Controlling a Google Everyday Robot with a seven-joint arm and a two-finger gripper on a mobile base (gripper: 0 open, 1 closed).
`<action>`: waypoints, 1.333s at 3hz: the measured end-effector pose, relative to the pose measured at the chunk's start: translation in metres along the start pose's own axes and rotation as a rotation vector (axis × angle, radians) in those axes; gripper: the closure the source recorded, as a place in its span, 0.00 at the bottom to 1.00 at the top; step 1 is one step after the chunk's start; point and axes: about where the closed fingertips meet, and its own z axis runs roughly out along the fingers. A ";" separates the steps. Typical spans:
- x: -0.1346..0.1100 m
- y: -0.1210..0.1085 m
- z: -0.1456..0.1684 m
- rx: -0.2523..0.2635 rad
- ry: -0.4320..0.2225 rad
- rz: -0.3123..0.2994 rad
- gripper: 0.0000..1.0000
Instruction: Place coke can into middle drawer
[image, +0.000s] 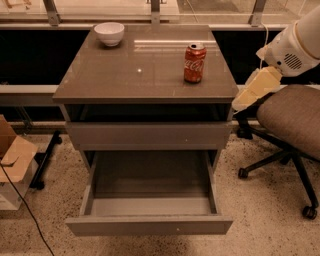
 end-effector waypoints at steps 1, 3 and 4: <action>-0.001 -0.013 0.017 -0.013 0.011 0.000 0.00; -0.001 -0.037 0.059 -0.057 0.021 0.036 0.00; -0.004 -0.044 0.073 -0.050 -0.013 0.071 0.00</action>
Offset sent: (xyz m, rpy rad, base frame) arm 0.0564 -0.0028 -0.0392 0.0176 0.0720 -0.0109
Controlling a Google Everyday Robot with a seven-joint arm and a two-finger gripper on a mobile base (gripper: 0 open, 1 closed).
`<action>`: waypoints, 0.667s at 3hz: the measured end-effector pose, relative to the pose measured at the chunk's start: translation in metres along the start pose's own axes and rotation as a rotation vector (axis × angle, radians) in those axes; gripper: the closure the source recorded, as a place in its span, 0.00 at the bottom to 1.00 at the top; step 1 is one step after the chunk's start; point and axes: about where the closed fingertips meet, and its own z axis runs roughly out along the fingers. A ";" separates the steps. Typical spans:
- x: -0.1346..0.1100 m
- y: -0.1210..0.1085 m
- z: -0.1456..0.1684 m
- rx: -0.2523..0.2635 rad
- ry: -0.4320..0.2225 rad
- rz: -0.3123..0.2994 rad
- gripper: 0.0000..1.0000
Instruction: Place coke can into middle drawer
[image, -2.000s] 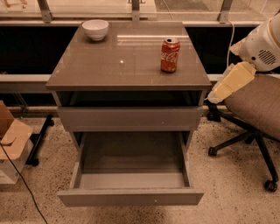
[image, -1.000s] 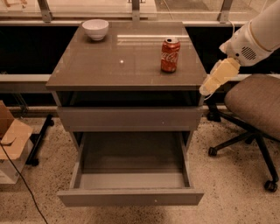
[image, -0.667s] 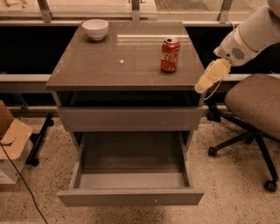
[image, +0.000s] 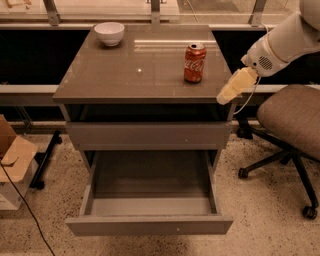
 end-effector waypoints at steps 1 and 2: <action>-0.020 -0.009 0.027 0.000 -0.082 0.023 0.00; -0.034 -0.011 0.041 -0.005 -0.121 0.025 0.00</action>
Offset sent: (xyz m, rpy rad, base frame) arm 0.0559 0.0476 -0.0121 0.1524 -0.0856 -0.0009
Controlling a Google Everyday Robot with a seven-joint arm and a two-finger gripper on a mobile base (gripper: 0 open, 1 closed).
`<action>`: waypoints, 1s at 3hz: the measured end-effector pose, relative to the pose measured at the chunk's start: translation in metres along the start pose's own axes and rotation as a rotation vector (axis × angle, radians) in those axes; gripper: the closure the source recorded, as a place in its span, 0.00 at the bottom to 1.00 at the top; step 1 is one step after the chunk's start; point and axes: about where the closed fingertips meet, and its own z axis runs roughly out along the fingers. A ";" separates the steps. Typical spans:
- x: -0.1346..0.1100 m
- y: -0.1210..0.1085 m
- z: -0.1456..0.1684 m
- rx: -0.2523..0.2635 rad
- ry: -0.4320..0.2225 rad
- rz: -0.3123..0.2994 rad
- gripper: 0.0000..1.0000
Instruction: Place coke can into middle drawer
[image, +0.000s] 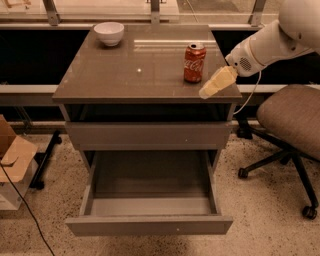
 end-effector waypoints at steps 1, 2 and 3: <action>-0.011 -0.009 0.018 -0.015 -0.033 0.003 0.00; -0.021 -0.021 0.033 -0.022 -0.059 0.006 0.00; -0.034 -0.032 0.042 -0.015 -0.072 -0.008 0.00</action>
Offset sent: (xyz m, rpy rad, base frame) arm 0.0651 0.0197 -0.0038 0.0890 -0.0387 0.0149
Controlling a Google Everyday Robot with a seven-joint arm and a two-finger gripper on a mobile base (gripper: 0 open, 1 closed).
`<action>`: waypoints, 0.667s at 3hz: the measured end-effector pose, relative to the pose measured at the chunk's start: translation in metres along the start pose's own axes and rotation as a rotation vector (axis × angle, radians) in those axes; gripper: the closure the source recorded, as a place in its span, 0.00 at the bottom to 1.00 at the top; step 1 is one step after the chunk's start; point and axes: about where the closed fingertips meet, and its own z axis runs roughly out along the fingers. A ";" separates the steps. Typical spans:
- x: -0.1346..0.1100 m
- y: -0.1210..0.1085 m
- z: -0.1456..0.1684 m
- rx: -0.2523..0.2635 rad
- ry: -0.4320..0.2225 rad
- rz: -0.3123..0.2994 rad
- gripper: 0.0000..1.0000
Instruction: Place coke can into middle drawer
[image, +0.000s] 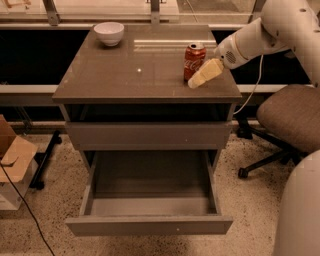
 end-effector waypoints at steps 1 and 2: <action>-0.010 -0.008 0.011 0.002 -0.014 -0.010 0.00; -0.018 -0.016 0.023 -0.001 -0.035 0.001 0.00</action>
Offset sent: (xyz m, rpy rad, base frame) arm 0.0518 0.0139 0.0031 0.0612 -0.0340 -0.0114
